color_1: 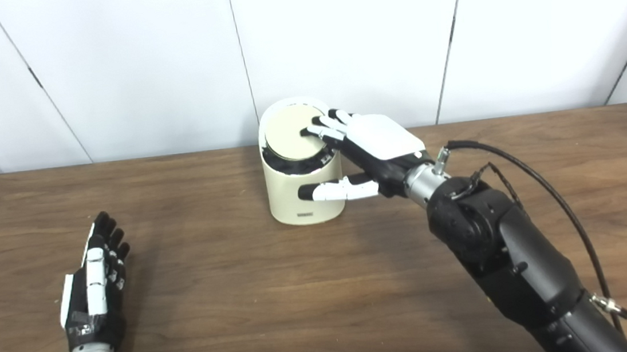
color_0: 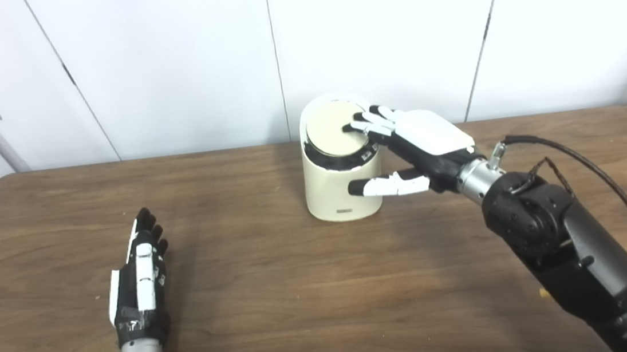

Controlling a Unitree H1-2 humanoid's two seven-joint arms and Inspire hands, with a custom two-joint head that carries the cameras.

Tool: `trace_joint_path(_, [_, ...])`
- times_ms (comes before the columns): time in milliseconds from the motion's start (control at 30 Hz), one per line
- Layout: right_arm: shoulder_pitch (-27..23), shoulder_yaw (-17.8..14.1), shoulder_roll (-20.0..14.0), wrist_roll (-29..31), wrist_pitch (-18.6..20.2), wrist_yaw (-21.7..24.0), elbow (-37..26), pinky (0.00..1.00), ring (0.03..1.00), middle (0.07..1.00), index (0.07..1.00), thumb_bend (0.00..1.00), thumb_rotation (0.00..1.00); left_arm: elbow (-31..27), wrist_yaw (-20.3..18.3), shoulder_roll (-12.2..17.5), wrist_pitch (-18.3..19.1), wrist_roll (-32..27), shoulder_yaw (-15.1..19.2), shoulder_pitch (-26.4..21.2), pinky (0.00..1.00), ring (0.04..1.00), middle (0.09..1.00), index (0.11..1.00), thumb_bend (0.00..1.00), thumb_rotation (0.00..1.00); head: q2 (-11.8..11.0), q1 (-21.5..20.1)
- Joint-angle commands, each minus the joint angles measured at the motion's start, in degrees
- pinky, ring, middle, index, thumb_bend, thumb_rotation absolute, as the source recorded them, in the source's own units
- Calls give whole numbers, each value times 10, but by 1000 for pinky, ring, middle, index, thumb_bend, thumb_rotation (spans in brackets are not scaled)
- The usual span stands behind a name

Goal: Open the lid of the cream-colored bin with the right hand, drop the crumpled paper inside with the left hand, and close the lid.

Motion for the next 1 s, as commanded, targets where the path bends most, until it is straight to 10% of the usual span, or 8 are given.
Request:
trace_joint_path(0, [-3, 8, -6, -15, -16, 7, -11, 1000, 1000, 956, 885, 635, 1000, 18, -1, -13, -2, -6, -6, 10, 1000, 1000, 1000, 1000, 457, 834, 3, 1])
trace_joint_path(967, [22, 33, -4, -93, -17, 25, 10, 1000, 1000, 936, 865, 624, 1000, 17, -5, -11, -5, -11, -7, 12, 1000, 1000, 1000, 1000, 460, 844, 11, 3])
